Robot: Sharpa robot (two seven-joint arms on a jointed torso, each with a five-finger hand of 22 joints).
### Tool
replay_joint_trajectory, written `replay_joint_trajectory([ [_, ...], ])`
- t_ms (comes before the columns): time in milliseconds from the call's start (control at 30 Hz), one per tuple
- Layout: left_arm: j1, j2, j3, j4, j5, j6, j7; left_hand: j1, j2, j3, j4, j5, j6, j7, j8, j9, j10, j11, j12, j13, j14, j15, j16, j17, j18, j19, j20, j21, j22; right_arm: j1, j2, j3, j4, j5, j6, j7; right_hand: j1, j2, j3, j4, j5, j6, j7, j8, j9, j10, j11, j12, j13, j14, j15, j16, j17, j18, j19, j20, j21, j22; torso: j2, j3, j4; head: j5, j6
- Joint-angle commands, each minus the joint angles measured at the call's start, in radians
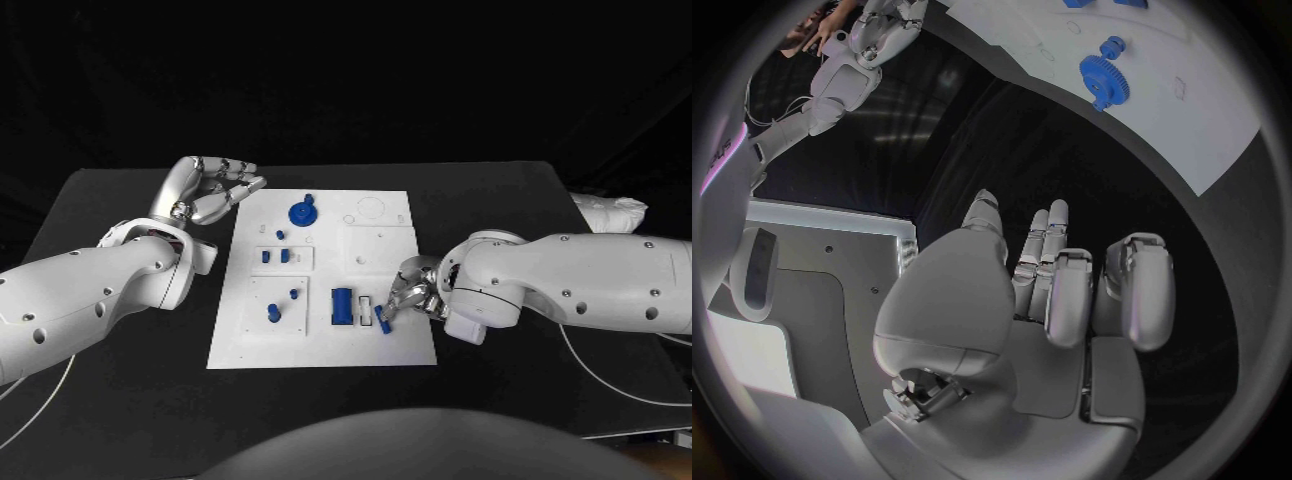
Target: Assemble the parts on the task board
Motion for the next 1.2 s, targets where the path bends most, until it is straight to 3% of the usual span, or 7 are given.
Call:
replay_joint_trajectory([
  [33, 0.000, 0.003, 0.001, 0.001, 0.003, 0.014, 0.008, 0.000, 0.007, -0.006, 0.000, 0.006, -0.003, -0.002, -0.002, 0.000, 0.006, -0.003, 0.003, -0.001, 0.080, 0.001, -0.006, 0.174, 0.000, 0.035, 0.003, -0.004, 0.223, -0.007, 0.003, -0.006, -0.008, 0.018, -0.022, -0.013, -0.008, -0.004, -0.014, 0.005, -0.015, -0.021, 0.007, -0.353, -0.170, 0.105, 0.008, -0.003, 0.263, 0.103, 0.007, 0.004, 0.263, -0.007, 0.105, 0.011, 0.004, 0.263, -0.001, 0.0000, 0.0001, 0.000, 0.000],
  [400, 0.000, 0.004, 0.001, -0.001, 0.003, 0.016, 0.007, 0.000, 0.007, -0.006, 0.000, 0.006, -0.003, -0.002, -0.002, 0.000, 0.006, -0.003, 0.003, -0.001, 0.080, 0.001, -0.006, 0.174, 0.000, 0.035, 0.003, -0.004, 0.223, -0.007, 0.015, -0.006, -0.011, -0.019, -0.013, -0.052, -0.067, -0.001, -0.096, 0.084, -0.080, 0.026, -0.008, -0.335, -0.200, 0.105, -0.004, -0.003, 0.263, 0.103, -0.002, 0.004, 0.263, -0.007, 0.105, 0.005, 0.004, 0.263, 0.000, -0.0005, 0.0005, -0.001, 0.000],
  [700, 0.000, 0.004, 0.001, -0.001, 0.002, 0.018, 0.007, 0.000, 0.007, -0.006, 0.000, 0.006, -0.003, -0.002, -0.002, 0.000, 0.006, -0.003, 0.003, -0.001, 0.080, 0.001, -0.006, 0.174, 0.000, 0.035, 0.003, -0.004, 0.223, -0.007, 0.018, -0.006, -0.007, 0.018, -0.044, -0.036, -0.118, 0.029, -0.133, 0.152, -0.068, 0.038, -0.014, -0.331, -0.219, 0.105, -0.010, -0.003, 0.263, 0.103, -0.009, 0.004, 0.263, -0.007, 0.105, -0.002, 0.004, 0.263, 0.000, 0.0002, 0.0002, -0.001, 0.000],
  [1200, 0.000, 0.001, 0.001, 0.000, -0.005, 0.018, 0.006, 0.000, 0.007, -0.006, 0.000, 0.006, -0.003, -0.002, -0.002, 0.000, 0.006, -0.003, 0.003, -0.001, 0.080, 0.001, -0.006, 0.174, 0.000, 0.035, 0.003, -0.004, 0.223, -0.007, 0.004, -0.006, 0.007, 0.059, -0.080, -0.017, -0.116, 0.040, -0.132, 0.161, -0.034, 0.040, -0.015, -0.338, -0.233, 0.105, -0.012, -0.003, 0.263, 0.103, -0.010, 0.004, 0.263, -0.007, 0.105, -0.004, 0.004, 0.263, 0.000, 0.0000, 0.0000, -0.001, 0.000],
])
